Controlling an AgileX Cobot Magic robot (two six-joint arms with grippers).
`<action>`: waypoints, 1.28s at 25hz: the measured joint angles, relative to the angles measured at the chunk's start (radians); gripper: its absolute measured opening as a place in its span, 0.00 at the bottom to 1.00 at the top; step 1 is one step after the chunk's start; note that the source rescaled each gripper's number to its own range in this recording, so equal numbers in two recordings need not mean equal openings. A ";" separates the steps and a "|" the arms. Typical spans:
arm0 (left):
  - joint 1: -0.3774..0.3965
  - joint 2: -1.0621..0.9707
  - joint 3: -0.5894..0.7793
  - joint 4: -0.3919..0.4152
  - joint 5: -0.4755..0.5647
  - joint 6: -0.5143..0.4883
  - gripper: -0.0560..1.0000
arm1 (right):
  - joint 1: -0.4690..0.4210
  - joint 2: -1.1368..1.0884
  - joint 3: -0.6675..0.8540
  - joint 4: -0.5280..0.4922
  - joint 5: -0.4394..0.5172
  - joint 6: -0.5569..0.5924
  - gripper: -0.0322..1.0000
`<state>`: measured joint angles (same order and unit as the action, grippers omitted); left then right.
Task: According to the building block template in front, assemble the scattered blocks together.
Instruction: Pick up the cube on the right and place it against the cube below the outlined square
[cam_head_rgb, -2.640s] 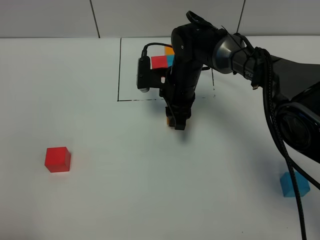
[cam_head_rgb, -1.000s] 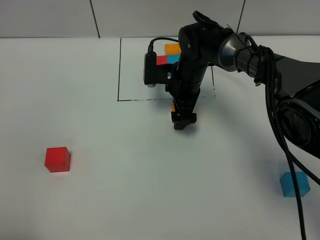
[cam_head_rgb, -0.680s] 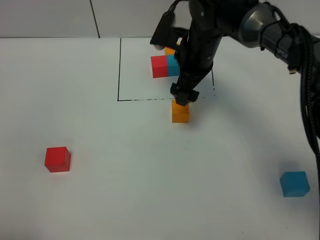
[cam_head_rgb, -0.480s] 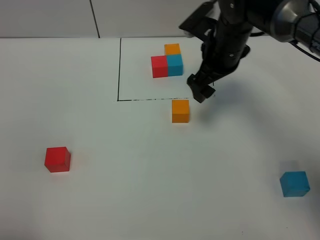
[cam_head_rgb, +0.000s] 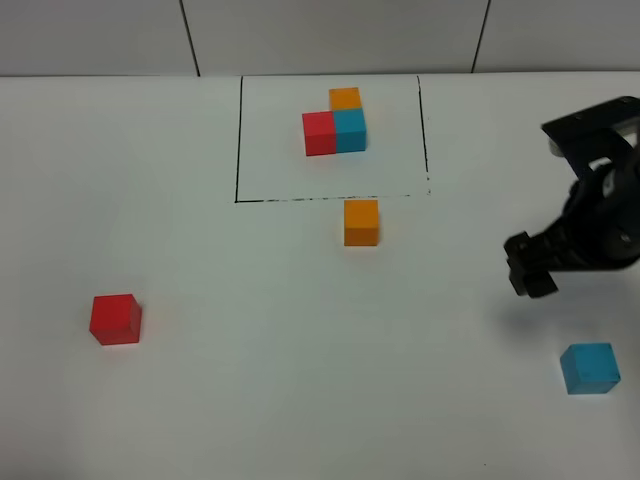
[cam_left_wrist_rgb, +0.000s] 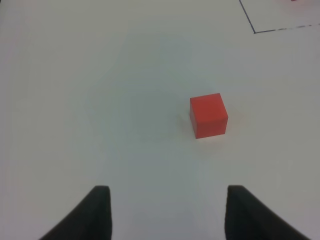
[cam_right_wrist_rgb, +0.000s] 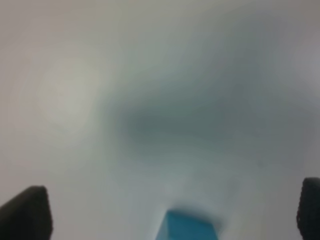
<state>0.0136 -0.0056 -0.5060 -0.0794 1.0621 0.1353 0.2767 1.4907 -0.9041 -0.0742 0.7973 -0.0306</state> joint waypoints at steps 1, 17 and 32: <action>0.000 0.000 0.000 0.000 0.000 0.000 0.19 | -0.001 -0.047 0.046 -0.001 -0.025 0.015 1.00; 0.000 0.000 0.000 0.000 0.000 0.000 0.19 | -0.060 -0.200 0.260 0.000 -0.105 0.178 0.98; 0.000 0.000 0.000 0.000 0.000 0.000 0.19 | -0.159 -0.125 0.289 0.106 -0.190 0.080 0.96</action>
<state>0.0136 -0.0056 -0.5060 -0.0794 1.0621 0.1353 0.1182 1.3654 -0.6147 0.0319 0.6076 0.0497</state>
